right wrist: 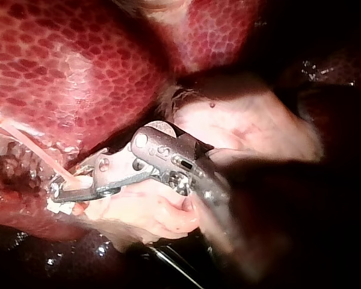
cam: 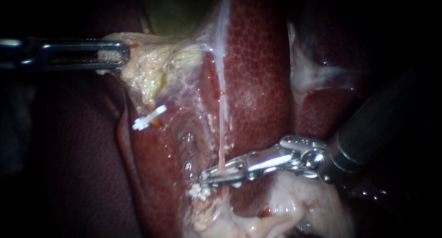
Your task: Going back second clip right tube
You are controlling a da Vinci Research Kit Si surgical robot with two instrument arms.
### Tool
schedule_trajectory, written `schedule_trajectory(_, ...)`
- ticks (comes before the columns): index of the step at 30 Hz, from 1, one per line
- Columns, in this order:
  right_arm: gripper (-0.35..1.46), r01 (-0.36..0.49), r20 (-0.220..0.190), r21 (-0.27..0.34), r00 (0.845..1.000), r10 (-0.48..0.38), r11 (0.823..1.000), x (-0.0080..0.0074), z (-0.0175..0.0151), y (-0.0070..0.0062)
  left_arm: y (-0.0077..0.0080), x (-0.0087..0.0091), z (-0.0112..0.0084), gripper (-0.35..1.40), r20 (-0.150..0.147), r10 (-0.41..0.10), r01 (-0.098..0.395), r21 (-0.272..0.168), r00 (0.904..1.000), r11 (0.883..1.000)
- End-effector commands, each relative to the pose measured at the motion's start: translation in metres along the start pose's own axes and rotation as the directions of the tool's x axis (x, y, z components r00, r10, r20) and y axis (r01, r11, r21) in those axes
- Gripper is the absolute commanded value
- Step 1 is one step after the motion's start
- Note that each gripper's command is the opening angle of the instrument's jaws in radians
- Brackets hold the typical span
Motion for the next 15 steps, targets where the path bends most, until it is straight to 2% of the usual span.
schedule_trajectory(1,-0.35,-0.002,-0.001,0.0,1.0,0.002,1.0,0.0,0.0,0.0,0.0,0.0,0.0,-0.35,0.0,0.0,0.0,0.0,1.0,1.0)
schedule_trajectory(11,-0.35,-0.02,-0.002,0.0,1.0,0.02,1.0,0.0,0.0,-0.0001,0.0,0.0001,0.0001,-0.35,0.0,0.0,0.0,-0.001,1.0,1.0)
schedule_trajectory(12,-0.29,-0.02,-0.001,0.001,1.0,0.02,1.0,0.0,0.0,-0.0001,0.0,0.0001,0.0001,-0.35,0.0,0.0,0.0,-0.001,1.0,1.0)
schedule_trajectory(13,-0.02,-0.02,-0.001,0.001,1.0,0.02,1.0,0.0,0.0001,-0.0002,0.0,0.0001,0.0001,-0.35,0.0,0.0,0.0,-0.001,1.0,1.0)
schedule_trajectory(14,0.16,-0.026,-0.002,0.001,1.0,0.026,1.0,0.0,0.0001,-0.0002,0.0,0.0001,0.0001,-0.35,0.0,0.0,0.0,-0.001,1.0,1.0)
schedule_trajectory(15,0.25,-0.014,-0.001,0.001,1.0,0.014,1.0,0.0,0.0001,-0.0003,0.0,0.0001,0.0001,-0.35,0.0,0.0,0.0,-0.001,1.0,1.0)
